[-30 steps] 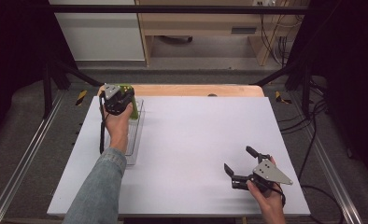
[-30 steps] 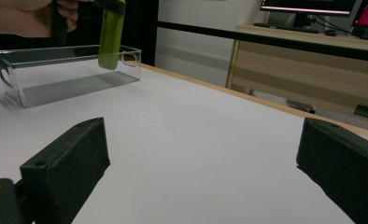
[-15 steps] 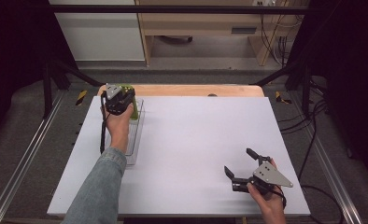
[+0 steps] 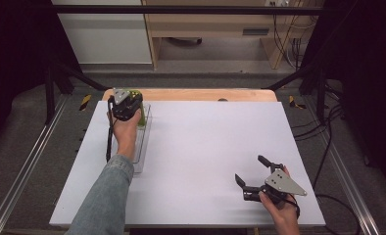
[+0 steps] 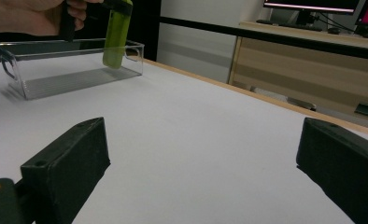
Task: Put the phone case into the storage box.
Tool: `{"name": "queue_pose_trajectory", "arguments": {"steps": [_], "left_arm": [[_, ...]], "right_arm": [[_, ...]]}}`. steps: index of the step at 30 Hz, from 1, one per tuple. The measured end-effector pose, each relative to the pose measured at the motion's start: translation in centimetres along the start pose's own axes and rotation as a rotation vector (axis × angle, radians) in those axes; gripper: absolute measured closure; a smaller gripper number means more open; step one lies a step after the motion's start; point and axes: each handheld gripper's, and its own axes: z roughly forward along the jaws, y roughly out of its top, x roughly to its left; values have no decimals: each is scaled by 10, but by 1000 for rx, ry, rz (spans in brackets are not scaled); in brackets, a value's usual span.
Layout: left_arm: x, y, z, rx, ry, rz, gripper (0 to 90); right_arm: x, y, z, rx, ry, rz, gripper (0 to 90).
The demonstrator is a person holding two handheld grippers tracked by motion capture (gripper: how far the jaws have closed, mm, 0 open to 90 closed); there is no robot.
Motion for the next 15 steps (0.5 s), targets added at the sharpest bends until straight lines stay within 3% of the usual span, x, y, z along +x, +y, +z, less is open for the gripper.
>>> {"name": "queue_pose_trajectory", "arguments": {"steps": [15], "left_arm": [[3,-1,1,1,3,-10,874]], "right_arm": [[0,0,1,2,2,-1,27]]}}
